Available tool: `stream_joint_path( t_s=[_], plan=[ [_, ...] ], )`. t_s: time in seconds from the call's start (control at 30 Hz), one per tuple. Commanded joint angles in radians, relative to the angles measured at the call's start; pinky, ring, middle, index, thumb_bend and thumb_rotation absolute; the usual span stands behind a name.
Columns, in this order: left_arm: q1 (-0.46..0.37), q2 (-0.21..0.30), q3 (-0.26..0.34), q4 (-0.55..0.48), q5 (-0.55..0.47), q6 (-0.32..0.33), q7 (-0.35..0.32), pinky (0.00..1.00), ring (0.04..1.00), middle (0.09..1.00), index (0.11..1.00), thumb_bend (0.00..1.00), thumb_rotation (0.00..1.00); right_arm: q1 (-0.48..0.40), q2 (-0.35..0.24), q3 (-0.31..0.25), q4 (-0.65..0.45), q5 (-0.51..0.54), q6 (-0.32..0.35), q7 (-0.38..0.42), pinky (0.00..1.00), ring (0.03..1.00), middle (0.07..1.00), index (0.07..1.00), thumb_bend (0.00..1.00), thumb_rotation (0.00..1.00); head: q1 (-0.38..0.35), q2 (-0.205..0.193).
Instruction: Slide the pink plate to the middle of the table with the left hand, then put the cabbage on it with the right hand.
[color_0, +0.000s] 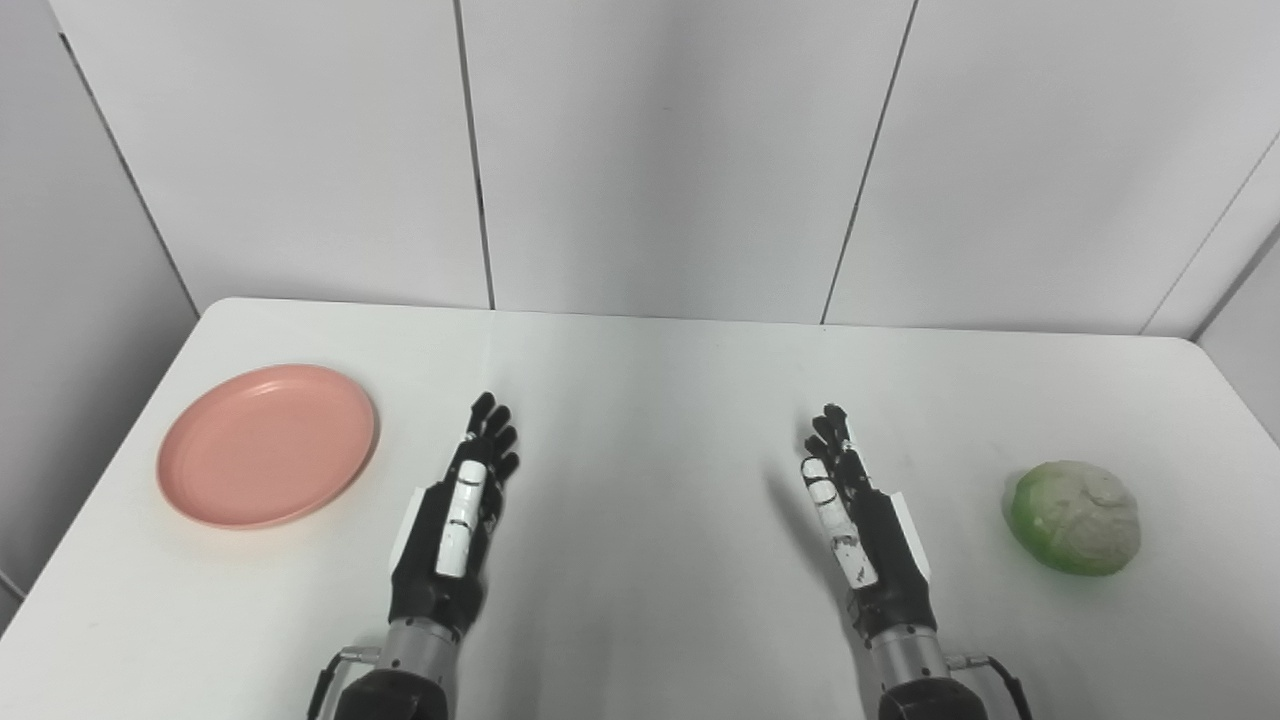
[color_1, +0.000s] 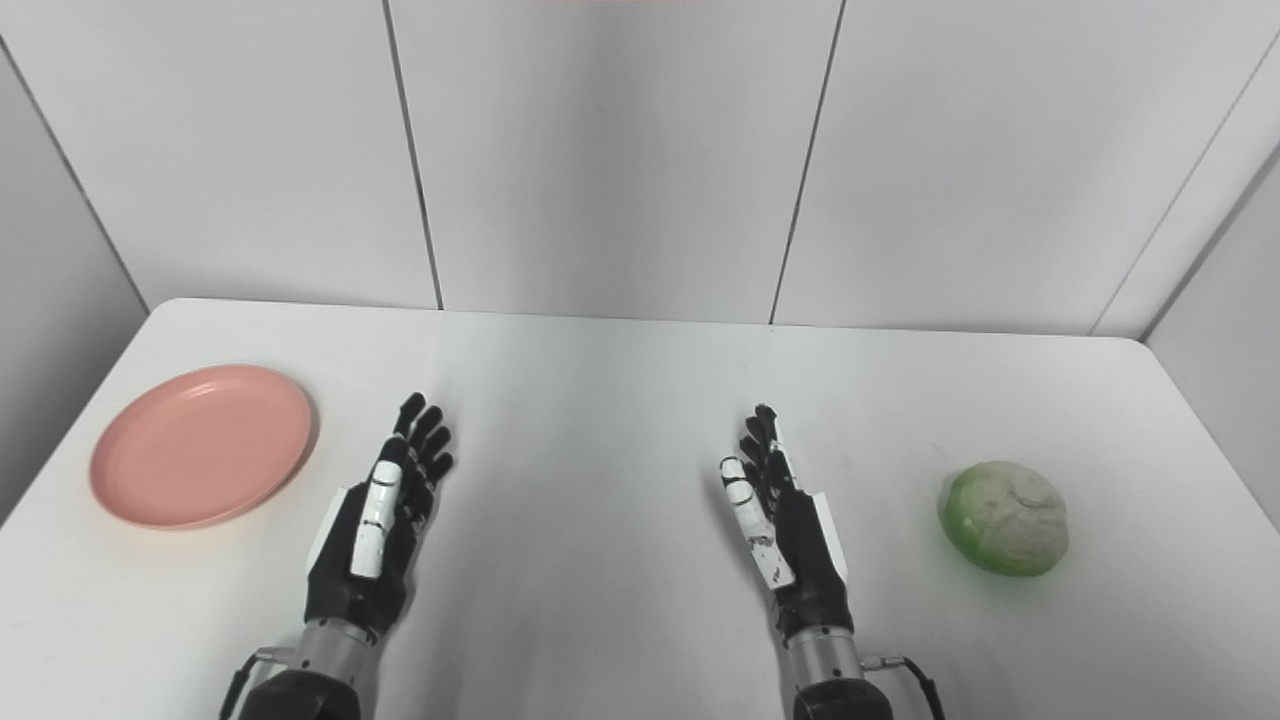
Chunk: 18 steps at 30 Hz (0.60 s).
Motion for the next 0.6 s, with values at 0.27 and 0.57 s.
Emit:
stream_joint_path(
  t_s=[0.27, 0.57],
  plan=[
    [-0.184, 0.022, 0.12, 0.064, 0.02, -0.131, 0.111, 1.0, 0.993, 0.996, 0.994, 0.69, 0.94, -0.012, -0.083, -0.067, 0.058, 0.198, -0.101, 0.127, 1.0, 1.0, 1.0, 1.0, 0.66, 0.81, 0.206, -0.102],
    [-0.266, 0.129, 0.253, 0.098, -0.033, -0.143, 0.141, 0.99, 0.968, 0.969, 0.972, 0.75, 0.99, -0.025, -0.08, -0.064, 0.1, 0.196, -0.176, 0.132, 0.98, 0.978, 1.0, 1.0, 0.58, 0.87, 0.227, -0.156]
  ],
)
